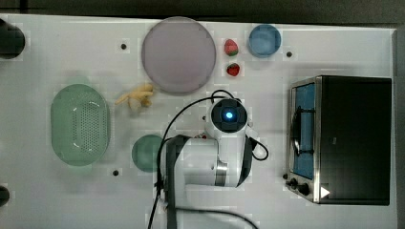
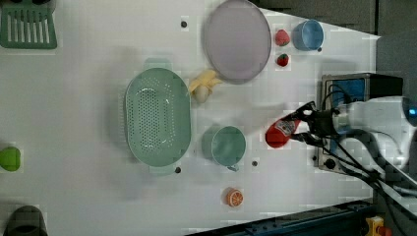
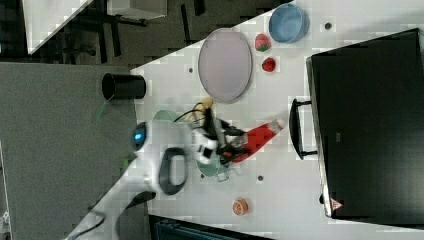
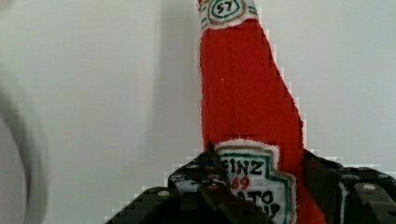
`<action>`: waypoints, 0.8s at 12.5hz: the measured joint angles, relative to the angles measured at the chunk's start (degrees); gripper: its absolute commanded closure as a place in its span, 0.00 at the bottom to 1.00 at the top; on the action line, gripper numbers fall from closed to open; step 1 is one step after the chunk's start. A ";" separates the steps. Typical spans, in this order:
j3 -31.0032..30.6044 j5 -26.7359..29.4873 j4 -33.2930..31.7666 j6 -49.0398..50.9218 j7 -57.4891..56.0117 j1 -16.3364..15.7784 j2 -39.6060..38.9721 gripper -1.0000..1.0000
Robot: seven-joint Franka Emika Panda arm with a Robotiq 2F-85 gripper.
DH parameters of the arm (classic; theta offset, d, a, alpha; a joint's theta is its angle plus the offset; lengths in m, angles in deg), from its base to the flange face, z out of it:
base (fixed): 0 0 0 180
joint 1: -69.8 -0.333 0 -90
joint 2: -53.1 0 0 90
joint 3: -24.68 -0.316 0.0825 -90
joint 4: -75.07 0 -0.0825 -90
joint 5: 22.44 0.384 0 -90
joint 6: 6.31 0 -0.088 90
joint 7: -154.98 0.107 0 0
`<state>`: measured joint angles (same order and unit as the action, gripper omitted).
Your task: Pick Ketchup from oven and place it on table.
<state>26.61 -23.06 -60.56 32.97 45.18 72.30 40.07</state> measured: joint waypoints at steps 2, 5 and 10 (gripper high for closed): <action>-0.30 0.65 0.67 -2.27 0.22 1.11 -5.69 0.50; -0.08 0.47 -0.22 -2.99 0.22 0.94 -5.50 0.49; -1.46 -0.05 2.35 -3.97 0.27 0.38 -2.50 0.00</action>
<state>25.15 -23.12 -58.21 28.99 45.44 72.68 37.58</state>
